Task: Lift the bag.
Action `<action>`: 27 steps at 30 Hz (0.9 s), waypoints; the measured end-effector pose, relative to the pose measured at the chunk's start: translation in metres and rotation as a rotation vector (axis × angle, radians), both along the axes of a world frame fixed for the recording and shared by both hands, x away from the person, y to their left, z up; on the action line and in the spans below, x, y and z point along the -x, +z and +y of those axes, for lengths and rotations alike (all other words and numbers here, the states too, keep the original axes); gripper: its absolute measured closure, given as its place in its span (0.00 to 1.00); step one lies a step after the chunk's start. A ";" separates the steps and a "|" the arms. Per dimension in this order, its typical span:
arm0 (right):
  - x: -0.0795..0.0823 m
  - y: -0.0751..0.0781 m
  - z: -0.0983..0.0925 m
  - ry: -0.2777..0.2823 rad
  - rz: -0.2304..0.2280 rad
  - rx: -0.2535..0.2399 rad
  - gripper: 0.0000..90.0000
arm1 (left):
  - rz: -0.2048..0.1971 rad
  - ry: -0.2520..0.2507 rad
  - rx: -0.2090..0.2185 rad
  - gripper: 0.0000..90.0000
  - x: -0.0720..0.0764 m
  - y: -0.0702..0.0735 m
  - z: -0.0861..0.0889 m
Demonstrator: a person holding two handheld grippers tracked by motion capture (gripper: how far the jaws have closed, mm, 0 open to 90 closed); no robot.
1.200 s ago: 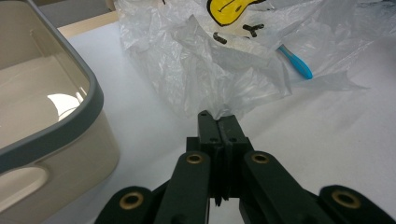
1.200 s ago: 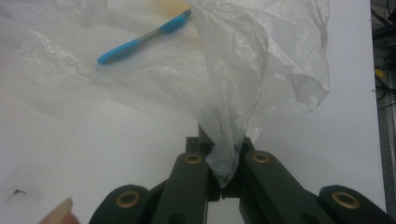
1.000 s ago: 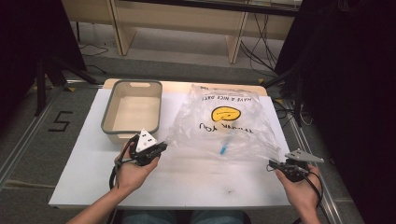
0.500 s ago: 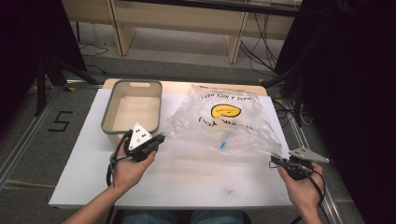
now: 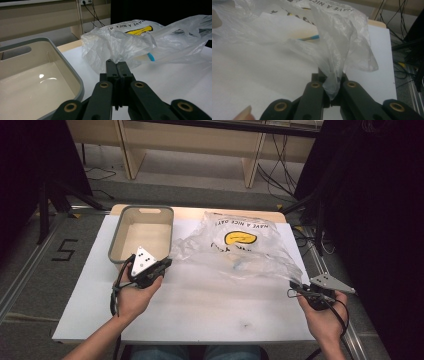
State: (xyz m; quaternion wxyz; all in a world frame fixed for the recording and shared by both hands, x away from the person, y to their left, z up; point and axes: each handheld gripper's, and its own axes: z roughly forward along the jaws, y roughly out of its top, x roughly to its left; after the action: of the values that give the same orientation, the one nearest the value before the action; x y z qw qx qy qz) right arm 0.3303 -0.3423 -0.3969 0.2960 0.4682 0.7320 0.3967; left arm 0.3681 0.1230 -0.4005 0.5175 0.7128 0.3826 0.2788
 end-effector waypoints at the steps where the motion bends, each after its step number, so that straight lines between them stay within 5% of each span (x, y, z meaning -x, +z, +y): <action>1: 0.000 0.001 0.001 0.003 -0.006 0.001 1.00 | -0.003 0.005 0.005 1.00 0.000 0.000 0.000; 15: -0.005 0.025 0.006 0.010 -0.120 -0.009 1.00 | -0.026 0.034 0.027 1.00 -0.003 0.007 0.007; 27: -0.008 0.038 0.010 0.019 -0.167 -0.024 1.00 | -0.063 0.045 0.058 1.00 -0.003 0.021 0.011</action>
State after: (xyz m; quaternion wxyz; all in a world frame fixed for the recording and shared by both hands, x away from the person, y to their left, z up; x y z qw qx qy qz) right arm 0.3386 -0.3327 -0.3585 0.3466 0.4302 0.7043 0.4458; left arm 0.3713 0.1338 -0.3792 0.5434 0.6796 0.3899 0.3013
